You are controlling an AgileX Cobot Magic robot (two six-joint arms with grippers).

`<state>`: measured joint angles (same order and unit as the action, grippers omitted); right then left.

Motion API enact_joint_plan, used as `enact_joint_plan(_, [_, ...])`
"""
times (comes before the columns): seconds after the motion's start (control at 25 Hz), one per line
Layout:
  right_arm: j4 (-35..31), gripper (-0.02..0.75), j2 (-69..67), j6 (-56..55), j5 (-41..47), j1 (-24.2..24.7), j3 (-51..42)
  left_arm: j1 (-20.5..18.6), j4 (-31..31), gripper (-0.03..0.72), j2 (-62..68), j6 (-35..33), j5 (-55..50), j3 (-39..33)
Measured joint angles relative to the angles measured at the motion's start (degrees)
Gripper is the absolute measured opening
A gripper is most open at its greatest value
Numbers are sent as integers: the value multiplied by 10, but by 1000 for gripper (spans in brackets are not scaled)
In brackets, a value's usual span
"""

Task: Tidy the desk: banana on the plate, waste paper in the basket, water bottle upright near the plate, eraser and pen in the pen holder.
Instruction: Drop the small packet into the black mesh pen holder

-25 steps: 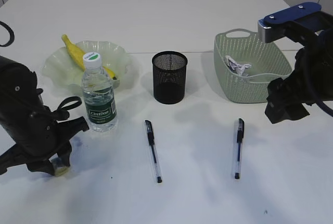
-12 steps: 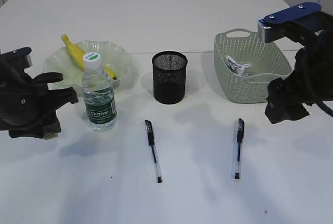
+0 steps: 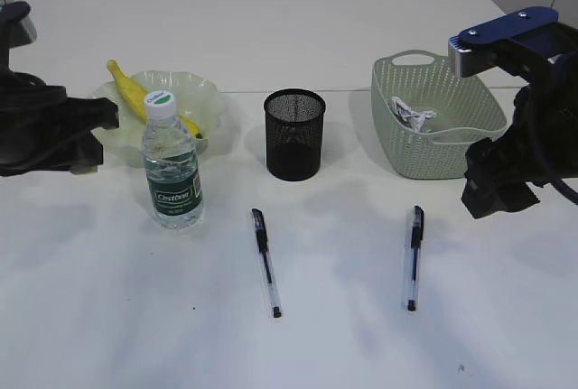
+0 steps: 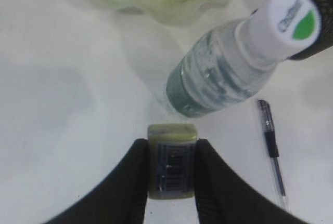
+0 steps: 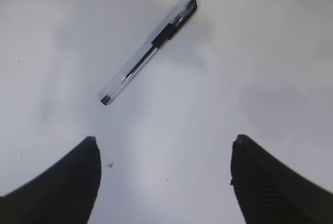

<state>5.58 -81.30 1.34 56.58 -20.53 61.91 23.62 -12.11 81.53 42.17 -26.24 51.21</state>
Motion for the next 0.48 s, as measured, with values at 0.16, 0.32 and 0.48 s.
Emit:
enact_joint_plan(0.16, [0, 580, 0, 0, 2, 0, 0, 2, 0, 183, -20, -39, 18, 23])
enact_joint_plan(0.32, [0, 580, 0, 0, 5, 0, 0, 28, -16, 183, -21, -90, 44, 80])
enact_joint_plan(0.48, [0, 580, 0, 0, 10, 0, 0, 56, -59, 183, -18, -101, 96, 119])
